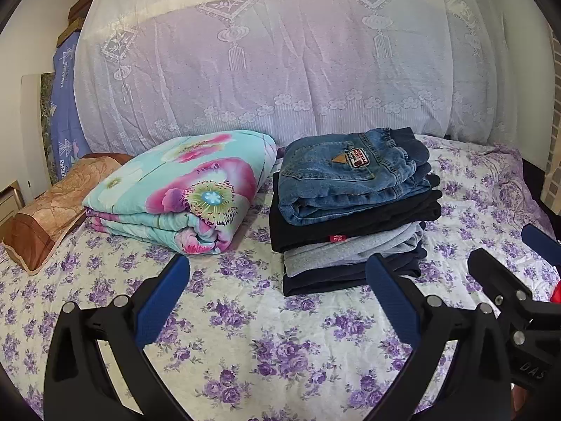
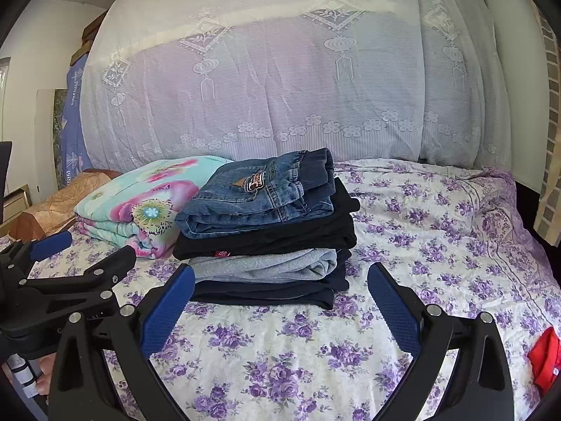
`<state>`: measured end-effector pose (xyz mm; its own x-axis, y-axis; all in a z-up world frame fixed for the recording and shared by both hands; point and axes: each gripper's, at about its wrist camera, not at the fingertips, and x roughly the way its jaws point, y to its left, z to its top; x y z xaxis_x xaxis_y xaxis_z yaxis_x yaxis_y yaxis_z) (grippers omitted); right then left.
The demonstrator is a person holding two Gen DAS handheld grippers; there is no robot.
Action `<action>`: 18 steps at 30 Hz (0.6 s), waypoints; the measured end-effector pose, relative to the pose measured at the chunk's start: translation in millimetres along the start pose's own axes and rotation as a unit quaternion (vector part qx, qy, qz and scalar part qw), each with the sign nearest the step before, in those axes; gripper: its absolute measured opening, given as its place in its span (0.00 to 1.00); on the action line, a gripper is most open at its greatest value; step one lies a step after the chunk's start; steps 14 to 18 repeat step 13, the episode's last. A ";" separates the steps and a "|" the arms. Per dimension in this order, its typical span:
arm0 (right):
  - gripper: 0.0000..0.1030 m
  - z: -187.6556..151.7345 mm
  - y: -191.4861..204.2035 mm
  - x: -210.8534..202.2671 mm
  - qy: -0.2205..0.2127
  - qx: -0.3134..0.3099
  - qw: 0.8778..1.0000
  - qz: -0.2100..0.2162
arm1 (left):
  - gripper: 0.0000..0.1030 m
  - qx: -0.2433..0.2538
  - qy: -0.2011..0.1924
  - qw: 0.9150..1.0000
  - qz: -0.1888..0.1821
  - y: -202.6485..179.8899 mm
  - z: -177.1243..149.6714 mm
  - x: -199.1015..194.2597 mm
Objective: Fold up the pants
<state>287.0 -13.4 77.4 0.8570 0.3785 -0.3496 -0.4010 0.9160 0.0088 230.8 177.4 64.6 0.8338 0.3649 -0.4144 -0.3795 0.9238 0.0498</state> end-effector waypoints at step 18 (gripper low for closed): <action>0.97 -0.1 -0.3 -0.3 0.000 -0.001 1.000 -0.003 | 0.96 0.003 0.003 1.000 0.001 -1.0 0.4 -1.2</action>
